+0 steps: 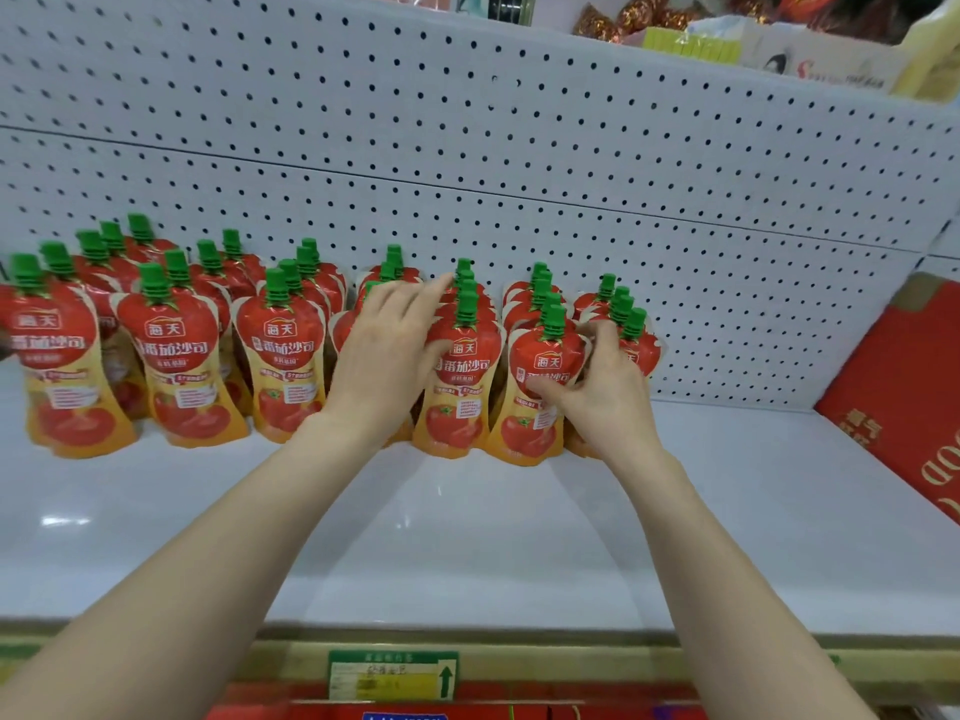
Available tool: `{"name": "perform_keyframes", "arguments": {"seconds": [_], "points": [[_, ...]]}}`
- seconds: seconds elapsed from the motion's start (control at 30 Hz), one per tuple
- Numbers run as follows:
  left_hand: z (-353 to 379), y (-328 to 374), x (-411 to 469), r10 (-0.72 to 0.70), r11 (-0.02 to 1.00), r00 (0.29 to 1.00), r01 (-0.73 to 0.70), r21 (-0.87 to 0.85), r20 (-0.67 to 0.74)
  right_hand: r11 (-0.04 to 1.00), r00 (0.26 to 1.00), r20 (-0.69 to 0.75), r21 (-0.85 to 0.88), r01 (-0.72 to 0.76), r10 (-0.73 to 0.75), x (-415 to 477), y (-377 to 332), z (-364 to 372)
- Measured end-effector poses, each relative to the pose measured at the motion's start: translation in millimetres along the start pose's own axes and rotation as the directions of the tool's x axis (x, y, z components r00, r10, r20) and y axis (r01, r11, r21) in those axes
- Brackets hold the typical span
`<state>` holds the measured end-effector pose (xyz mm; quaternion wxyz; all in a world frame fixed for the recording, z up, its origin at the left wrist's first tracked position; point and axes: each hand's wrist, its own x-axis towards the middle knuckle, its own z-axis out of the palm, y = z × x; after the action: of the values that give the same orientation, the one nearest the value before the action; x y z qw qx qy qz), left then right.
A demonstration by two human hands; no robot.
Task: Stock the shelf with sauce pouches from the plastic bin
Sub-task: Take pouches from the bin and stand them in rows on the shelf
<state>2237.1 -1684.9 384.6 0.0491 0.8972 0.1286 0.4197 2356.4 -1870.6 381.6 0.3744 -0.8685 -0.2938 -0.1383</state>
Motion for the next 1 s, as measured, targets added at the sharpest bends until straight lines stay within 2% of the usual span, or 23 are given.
{"name": "perform_keyframes", "arguments": {"seconds": [0.1,0.13,0.2,0.27,0.4,0.57,1.0], "points": [[-11,-16,-4,-0.006,0.997,0.997,0.012,0.078,-0.076,0.995,0.978,-0.183,-0.039,0.095,-0.101,-6,-15,-10],[-14,-21,-4,-0.017,0.995,0.996,0.025,0.092,-0.089,0.989,0.969,-0.199,-0.044,0.14,-0.147,-7,-23,-10],[-18,-26,-3,-0.069,0.993,0.993,0.078,0.091,-0.092,0.973,0.964,-0.129,-0.043,0.228,-0.232,-6,-40,-4],[-21,-29,-2,-0.132,0.989,0.989,0.136,0.064,-0.061,0.96,0.962,0.004,-0.054,0.273,-0.274,-2,-55,7],[-24,-31,-3,-0.222,0.975,0.975,0.222,0.013,-0.011,0.969,0.966,0.143,-0.091,0.231,-0.217,11,-70,29],[-19,-36,-1,-0.264,0.964,0.963,0.266,-0.021,0.048,0.982,0.987,0.105,-0.13,0.134,-0.121,20,-75,42],[-15,-47,4,-0.207,0.975,0.977,0.21,-0.069,0.049,0.985,0.991,0.061,-0.117,0.125,-0.118,20,-76,47]]}}
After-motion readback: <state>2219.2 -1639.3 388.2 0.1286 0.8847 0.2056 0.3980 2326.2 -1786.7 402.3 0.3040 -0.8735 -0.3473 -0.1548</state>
